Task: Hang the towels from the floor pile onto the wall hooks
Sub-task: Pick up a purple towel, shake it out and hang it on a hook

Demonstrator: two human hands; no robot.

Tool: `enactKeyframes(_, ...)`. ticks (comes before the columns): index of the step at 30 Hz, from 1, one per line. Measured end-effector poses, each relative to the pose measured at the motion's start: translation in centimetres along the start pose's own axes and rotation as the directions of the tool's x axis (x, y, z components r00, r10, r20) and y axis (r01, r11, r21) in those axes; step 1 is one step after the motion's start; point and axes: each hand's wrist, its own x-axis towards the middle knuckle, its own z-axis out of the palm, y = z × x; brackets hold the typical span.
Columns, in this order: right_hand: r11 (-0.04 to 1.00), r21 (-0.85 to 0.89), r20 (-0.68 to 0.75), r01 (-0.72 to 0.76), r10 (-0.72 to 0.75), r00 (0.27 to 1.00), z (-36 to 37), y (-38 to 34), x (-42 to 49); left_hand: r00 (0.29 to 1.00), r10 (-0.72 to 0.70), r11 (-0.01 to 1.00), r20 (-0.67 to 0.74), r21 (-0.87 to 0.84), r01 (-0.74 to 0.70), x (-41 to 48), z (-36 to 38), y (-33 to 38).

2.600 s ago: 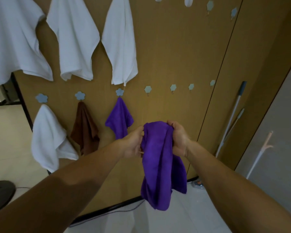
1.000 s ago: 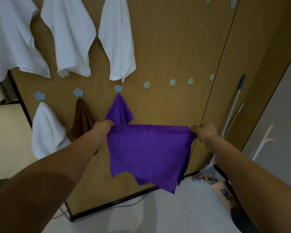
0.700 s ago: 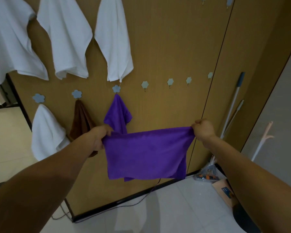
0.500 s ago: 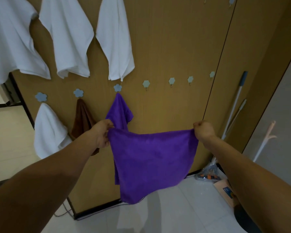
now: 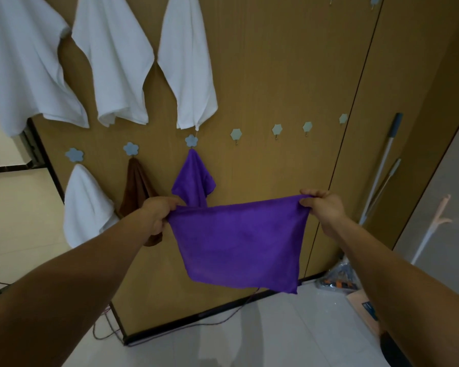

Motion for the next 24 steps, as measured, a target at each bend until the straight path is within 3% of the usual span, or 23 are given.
enactKeyframes(4,0.977,-0.206,0.043,0.051,-0.043,0.998,-0.1,0.0,0.6,0.994,-0.026,0.996,0.102,0.085,0.017,-0.8,-0.5,1.2)
enactKeyframes(8,0.832,-0.533,0.074,0.157,-0.139,0.987,0.0,-0.1,1.5,0.956,-0.048,0.974,0.29,0.226,-0.019,-1.3,-0.8,2.2)
enactKeyframes(12,0.772,-0.606,0.03,0.191,-0.217,0.976,-0.5,-0.2,2.4,0.893,-0.078,0.869,0.444,0.468,-0.157,-1.3,-1.0,3.0)
enactKeyframes(16,0.787,-0.591,0.013,0.178,-0.211,0.977,-0.7,-0.3,3.0,0.915,0.08,0.762,0.395,0.568,-0.312,-1.2,-0.7,2.8)
enactKeyframes(21,0.782,-0.587,0.0,0.209,-0.258,0.966,-0.7,-0.8,3.6,0.914,0.27,0.664,0.303,0.628,-0.405,-1.5,1.0,3.1)
enactKeyframes(24,0.89,-0.354,-0.007,0.289,-0.311,0.95,-0.4,-1.8,3.9,0.877,0.458,0.71,0.143,0.535,-0.458,-1.9,2.7,3.5)
